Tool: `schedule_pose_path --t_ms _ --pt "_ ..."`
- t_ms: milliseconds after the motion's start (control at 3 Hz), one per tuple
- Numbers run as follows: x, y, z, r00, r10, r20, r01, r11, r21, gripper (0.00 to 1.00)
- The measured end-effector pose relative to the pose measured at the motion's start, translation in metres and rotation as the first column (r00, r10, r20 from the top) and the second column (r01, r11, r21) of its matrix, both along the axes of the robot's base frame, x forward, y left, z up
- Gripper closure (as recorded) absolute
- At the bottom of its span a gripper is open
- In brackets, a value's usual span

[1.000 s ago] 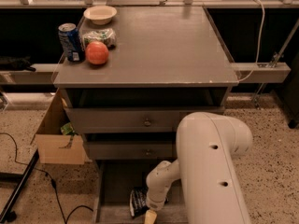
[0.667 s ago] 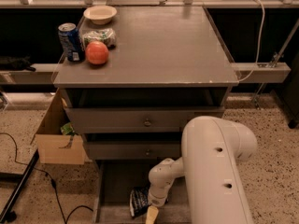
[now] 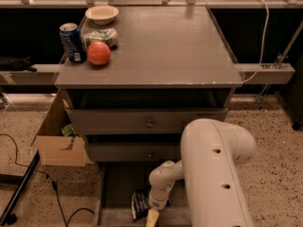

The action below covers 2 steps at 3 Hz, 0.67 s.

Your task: Pick blue chip bag from bottom drawer and place on counter

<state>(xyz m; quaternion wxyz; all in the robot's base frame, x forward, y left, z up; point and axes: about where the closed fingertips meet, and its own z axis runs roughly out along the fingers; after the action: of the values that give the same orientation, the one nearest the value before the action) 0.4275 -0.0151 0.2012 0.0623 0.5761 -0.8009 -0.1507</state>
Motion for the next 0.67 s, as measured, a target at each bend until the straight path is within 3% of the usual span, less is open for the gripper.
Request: schedule_pose_path --t_ms 333,667 --pt "0.0011 0.0003 -0.0002 1.0 -0.001 0.002 0.001 1.0 -0.002 0.0" --pt "0.0007 -0.003 0.0014 0.9999 -0.009 -0.005 0.01 0.999 0.046 0.0"
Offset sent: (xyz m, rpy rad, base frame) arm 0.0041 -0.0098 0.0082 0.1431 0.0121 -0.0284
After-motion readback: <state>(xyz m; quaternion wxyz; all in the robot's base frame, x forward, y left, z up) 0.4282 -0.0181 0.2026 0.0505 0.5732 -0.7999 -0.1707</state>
